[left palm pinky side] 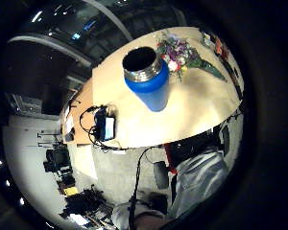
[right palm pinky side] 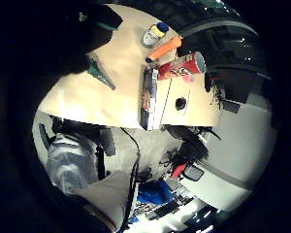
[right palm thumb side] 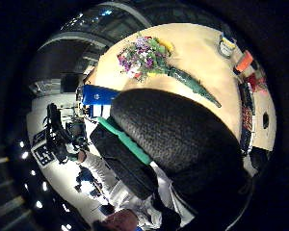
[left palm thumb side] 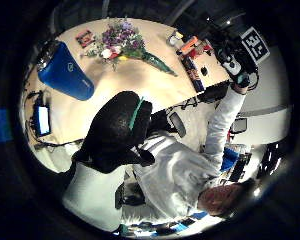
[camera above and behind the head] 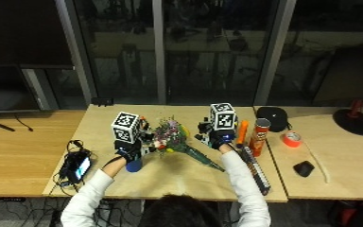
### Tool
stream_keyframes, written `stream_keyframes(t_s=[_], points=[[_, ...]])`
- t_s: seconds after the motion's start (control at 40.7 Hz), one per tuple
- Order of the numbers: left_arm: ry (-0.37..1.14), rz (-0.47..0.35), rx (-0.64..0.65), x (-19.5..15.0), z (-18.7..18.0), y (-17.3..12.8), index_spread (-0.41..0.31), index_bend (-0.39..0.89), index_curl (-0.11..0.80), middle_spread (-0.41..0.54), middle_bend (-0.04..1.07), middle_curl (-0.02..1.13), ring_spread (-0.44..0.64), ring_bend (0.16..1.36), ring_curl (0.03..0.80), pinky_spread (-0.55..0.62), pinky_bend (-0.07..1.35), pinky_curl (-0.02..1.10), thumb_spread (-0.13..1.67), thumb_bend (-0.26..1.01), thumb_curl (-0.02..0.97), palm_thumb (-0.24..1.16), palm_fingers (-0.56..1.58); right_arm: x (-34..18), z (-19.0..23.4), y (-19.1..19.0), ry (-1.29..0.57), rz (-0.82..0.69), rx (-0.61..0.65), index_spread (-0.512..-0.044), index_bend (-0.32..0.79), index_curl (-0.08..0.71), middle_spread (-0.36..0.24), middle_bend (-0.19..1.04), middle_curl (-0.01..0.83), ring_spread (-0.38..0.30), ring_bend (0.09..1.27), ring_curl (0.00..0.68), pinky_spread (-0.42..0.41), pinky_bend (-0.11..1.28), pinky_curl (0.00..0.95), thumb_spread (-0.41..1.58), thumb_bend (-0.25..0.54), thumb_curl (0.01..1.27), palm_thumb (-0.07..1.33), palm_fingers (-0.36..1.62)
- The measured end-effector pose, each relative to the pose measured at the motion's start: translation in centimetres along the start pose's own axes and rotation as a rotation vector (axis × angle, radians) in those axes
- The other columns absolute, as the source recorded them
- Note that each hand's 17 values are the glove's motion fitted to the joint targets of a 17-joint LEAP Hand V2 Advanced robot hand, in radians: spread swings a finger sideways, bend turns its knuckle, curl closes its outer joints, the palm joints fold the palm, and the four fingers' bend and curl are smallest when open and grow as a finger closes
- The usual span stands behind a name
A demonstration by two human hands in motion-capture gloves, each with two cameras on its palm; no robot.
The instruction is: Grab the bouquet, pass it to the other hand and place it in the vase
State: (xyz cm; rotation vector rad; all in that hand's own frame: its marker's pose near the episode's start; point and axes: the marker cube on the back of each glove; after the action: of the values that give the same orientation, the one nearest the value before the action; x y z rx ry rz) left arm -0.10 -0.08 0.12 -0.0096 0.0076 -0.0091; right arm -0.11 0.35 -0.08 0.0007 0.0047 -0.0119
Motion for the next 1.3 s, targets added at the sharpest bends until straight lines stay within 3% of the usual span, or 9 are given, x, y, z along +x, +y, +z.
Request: stream_keyframes(t_s=[0.098, 0.197, 0.492, 0.615, 0.762, 1.008, 1.18, 1.303], points=[[0.021, -0.011, -0.019, 0.0, 0.1, 0.0, -0.009, 0.12, 0.047, 0.200, 0.16, 0.04, 0.27, 0.42, 0.093, 0.27, 0.39, 0.11, 0.61, 0.11, 0.093, 0.23, 0.10, 0.0, 0.1, 0.4, -0.004, -0.014, 0.001, -0.261, 0.00, -0.003, 0.007, 0.14, 0.034, 0.060, 0.48, 0.133, 0.173, 0.73, 0.219, 0.60, 0.076, 0.05, 0.16, 0.20], [0.029, -0.011, -0.031, -0.1, 0.3, 0.0, -0.006, 0.13, 0.076, 0.248, 0.17, 0.07, 0.34, 0.47, 0.123, 0.33, 0.42, 0.15, 0.77, 0.09, 0.127, 0.25, 0.07, 0.2, 0.1, 0.9, -0.006, -0.024, 0.000, -0.318, 0.04, 0.006, 0.013, 0.17, 0.066, 0.075, 0.54, 0.179, 0.209, 0.79, 0.272, 0.78, 0.060, 0.07, 0.16, 0.14], [0.092, 0.015, -0.027, 0.2, 1.0, 0.1, 0.002, 0.15, 0.153, 0.306, 0.20, 0.15, 0.44, 0.52, 0.165, 0.40, 0.44, 0.21, 0.98, 0.02, 0.206, 0.26, 0.03, 1.1, -0.5, 0.4, -0.024, -0.042, 0.033, -0.378, 0.08, 0.032, 0.029, 0.22, 0.157, 0.083, 0.61, 0.231, 0.243, 0.84, 0.317, 1.02, 0.005, 0.13, 0.17, 0.10], [0.092, 0.016, -0.013, 0.6, 2.1, -0.2, 0.011, 0.16, 0.183, 0.302, 0.22, 0.18, 0.45, 0.53, 0.173, 0.41, 0.42, 0.22, 1.01, -0.01, 0.230, 0.27, 0.07, 1.4, -0.3, -0.3, -0.020, -0.038, 0.033, -0.347, 0.03, 0.019, 0.020, 0.35, 0.220, 0.067, 0.69, 0.251, 0.242, 0.79, 0.304, 1.05, -0.010, 0.16, 0.18, 0.24], [0.126, 0.038, -0.020, 1.4, 3.2, -0.7, 0.016, 0.15, 0.205, 0.298, 0.22, 0.21, 0.46, 0.53, 0.186, 0.41, 0.41, 0.24, 1.03, -0.02, 0.253, 0.27, 0.07, 2.2, 0.2, -0.5, -0.015, 0.004, 0.002, -0.288, 0.04, 0.019, 0.022, 0.38, 0.259, 0.053, 0.75, 0.288, 0.235, 0.80, 0.319, 1.06, -0.012, 0.18, 0.20, 0.28], [0.294, 0.127, -0.056, 3.1, 3.6, 1.4, 0.018, 0.15, 0.234, 0.298, 0.21, 0.25, 0.46, 0.54, 0.199, 0.41, 0.40, 0.26, 1.04, -0.03, 0.276, 0.27, 0.07, 3.9, 0.7, -2.1, -0.068, 0.033, 0.010, -0.241, 0.03, 0.013, 0.033, 0.37, 0.294, 0.044, 0.78, 0.316, 0.233, 0.83, 0.342, 1.07, -0.014, 0.22, 0.24, 0.26], [0.199, 0.107, 0.056, 2.8, 2.9, 1.6, 0.032, 0.15, 0.246, 0.299, 0.21, 0.26, 0.45, 0.55, 0.209, 0.41, 0.40, 0.27, 1.05, -0.03, 0.287, 0.27, 0.11, 5.4, 3.0, -5.2, -0.101, 0.087, -0.014, -0.224, 0.04, 0.012, 0.040, 0.36, 0.309, 0.034, 0.80, 0.324, 0.228, 0.85, 0.352, 1.07, -0.016, 0.24, 0.26, 0.26], [0.167, 0.096, 0.047, 2.7, 3.0, 1.3, 0.038, 0.15, 0.256, 0.298, 0.20, 0.28, 0.44, 0.55, 0.216, 0.41, 0.39, 0.28, 1.05, -0.03, 0.294, 0.27, 0.11, 7.0, 6.1, -8.1, -0.122, 0.148, -0.019, -0.217, 0.06, 0.022, 0.043, 0.35, 0.317, 0.031, 0.80, 0.326, 0.227, 0.85, 0.352, 1.08, -0.006, 0.26, 0.30, 0.27]])
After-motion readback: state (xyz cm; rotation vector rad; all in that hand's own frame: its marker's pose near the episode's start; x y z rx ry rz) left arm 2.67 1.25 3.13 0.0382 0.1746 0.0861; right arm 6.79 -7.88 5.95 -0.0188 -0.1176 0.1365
